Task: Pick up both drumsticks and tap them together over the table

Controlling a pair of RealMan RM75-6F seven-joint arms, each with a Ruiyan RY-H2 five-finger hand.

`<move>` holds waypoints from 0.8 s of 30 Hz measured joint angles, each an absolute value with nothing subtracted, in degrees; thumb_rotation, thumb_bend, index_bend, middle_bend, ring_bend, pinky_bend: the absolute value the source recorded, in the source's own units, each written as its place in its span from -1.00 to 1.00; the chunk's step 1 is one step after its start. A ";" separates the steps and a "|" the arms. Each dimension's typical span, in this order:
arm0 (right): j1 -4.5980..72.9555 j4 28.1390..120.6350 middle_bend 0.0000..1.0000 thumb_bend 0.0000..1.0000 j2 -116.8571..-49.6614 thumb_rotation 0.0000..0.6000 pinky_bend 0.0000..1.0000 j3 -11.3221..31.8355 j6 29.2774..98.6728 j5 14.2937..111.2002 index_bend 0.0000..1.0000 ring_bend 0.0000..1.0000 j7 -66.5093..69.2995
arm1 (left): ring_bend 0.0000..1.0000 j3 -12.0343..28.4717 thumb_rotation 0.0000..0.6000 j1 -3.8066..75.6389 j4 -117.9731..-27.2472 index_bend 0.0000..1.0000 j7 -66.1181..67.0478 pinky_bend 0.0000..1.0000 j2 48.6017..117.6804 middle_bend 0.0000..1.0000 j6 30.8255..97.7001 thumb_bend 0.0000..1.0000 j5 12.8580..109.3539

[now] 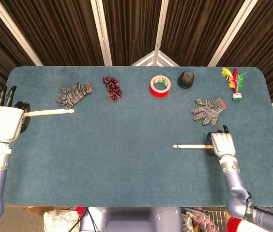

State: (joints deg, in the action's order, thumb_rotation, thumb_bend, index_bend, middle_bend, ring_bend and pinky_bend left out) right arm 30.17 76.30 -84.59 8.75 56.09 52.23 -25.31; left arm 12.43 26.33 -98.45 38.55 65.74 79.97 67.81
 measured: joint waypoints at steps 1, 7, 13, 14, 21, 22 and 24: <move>30.24 76.03 -0.07 -0.47 -84.84 1.00 -0.98 8.73 56.06 52.20 -0.04 -0.42 -25.35 | -0.87 12.41 1.00 26.29 -98.40 0.22 38.46 -1.00 65.68 0.14 80.00 0.05 67.81; 30.48 75.15 -0.02 -0.47 -85.74 1.00 -0.98 8.58 56.33 52.35 -0.02 -0.39 -25.64 | -0.87 12.34 1.00 26.13 -97.90 0.22 38.10 -1.00 65.44 0.14 80.06 0.05 67.81; 30.52 74.70 -0.01 -0.47 -85.84 1.00 -0.98 8.59 56.32 52.14 0.01 -0.37 -25.76 | -0.87 12.27 1.00 26.12 -97.30 0.22 37.79 -1.00 65.63 0.14 79.91 0.05 67.60; 30.53 74.65 -0.01 -0.47 -85.86 1.00 -0.98 8.57 56.29 52.13 0.01 -0.37 -25.76 | -0.87 12.28 1.00 26.13 -97.18 0.22 37.71 -1.00 65.71 0.14 79.87 0.05 67.54; 30.63 74.16 0.00 -0.47 -85.75 1.00 -0.98 8.67 55.99 52.20 0.03 -0.36 -25.41 | -0.87 12.19 1.00 26.26 -96.69 0.23 38.20 -1.00 66.11 0.14 80.07 0.05 67.73; 30.65 74.16 0.00 -0.47 -85.67 1.00 -0.98 8.61 55.87 52.20 0.03 -0.36 -25.47 | -0.87 12.21 1.00 26.28 -96.66 0.23 38.24 -1.00 66.16 0.14 80.15 0.05 67.77; 30.69 74.13 0.00 -0.47 -85.62 1.00 -0.98 8.57 55.86 52.26 0.04 -0.36 -25.54 | -0.87 12.26 1.00 26.32 -96.73 0.23 38.37 -1.00 66.25 0.14 80.27 0.05 67.79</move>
State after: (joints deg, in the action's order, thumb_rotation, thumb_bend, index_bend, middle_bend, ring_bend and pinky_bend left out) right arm 30.69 74.13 -85.62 8.57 55.86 52.26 -25.54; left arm 12.26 26.32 -96.73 38.37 66.25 80.27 67.79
